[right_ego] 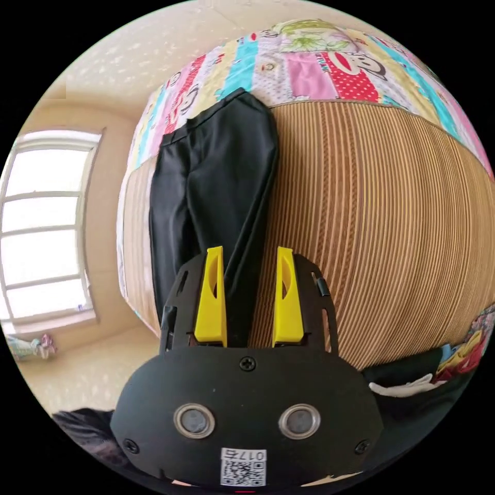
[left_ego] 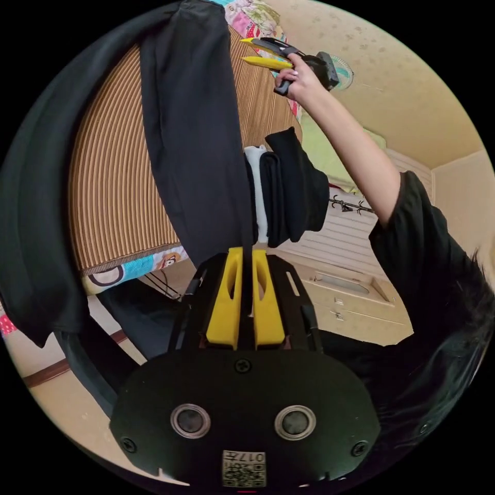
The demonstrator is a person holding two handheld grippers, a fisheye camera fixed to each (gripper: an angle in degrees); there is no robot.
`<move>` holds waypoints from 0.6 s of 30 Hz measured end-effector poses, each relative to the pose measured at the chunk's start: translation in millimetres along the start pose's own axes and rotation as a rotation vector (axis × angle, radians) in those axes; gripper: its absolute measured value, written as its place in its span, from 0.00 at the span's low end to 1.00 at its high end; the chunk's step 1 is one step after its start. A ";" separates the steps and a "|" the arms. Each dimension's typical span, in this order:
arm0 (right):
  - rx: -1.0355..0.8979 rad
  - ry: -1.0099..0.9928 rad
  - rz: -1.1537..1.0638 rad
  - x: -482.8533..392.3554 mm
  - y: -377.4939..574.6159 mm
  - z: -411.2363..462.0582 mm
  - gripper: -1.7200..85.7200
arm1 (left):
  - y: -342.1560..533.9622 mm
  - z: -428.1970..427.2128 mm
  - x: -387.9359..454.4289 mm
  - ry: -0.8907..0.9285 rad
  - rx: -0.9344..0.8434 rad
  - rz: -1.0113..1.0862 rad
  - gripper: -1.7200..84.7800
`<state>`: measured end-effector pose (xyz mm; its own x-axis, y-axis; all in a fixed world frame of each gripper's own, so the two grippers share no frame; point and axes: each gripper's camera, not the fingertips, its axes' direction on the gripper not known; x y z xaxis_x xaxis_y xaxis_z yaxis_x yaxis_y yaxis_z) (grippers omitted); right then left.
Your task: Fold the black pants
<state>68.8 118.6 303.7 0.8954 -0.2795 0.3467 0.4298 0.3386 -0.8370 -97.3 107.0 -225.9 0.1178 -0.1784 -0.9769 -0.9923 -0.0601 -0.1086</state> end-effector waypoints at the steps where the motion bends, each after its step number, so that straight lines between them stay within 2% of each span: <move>1: 0.027 -0.038 0.057 4.3 -21.0 12.0 0.18 | 5.6 -1.7 -8.3 0.033 0.026 -0.001 0.05; 2: 0.037 -0.043 0.068 4.4 -30.1 17.4 0.17 | 8.4 -3.1 -12.0 0.046 0.040 0.000 0.05; 5: 0.038 0.115 0.053 -13.7 -66.6 39.6 0.13 | 23.3 -14.6 -26.5 0.112 0.120 0.031 0.04; 7: 0.042 0.355 -0.101 -61.9 -84.0 47.1 0.07 | 41.1 -27.7 -40.7 0.239 0.189 0.064 0.03; 8: 0.055 0.387 -0.123 -76.3 -87.0 46.5 0.07 | 47.2 -30.9 -45.6 0.276 0.209 0.067 0.03; 10: 0.150 0.414 -0.331 -155.4 -81.9 45.2 0.06 | 81.6 -46.6 -68.0 0.368 0.334 0.019 0.03; 13: 0.265 0.508 -0.539 -271.1 -48.2 69.0 0.05 | 124.3 -69.3 -81.3 0.385 0.458 -0.020 0.03; 16: 0.280 0.384 -0.651 -349.1 -26.1 114.6 0.05 | 156.8 -88.0 -89.1 0.308 0.478 -0.053 0.04; 18: 0.174 0.291 -0.660 -372.2 -26.8 154.4 0.05 | 175.9 -96.1 -101.2 0.237 0.489 -0.106 0.04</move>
<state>-257.9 352.3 262.4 0.3874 -0.6930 0.6080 0.9020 0.1484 -0.4055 -280.0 20.1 -128.4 0.1679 -0.4161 -0.8937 -0.8703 0.3633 -0.3326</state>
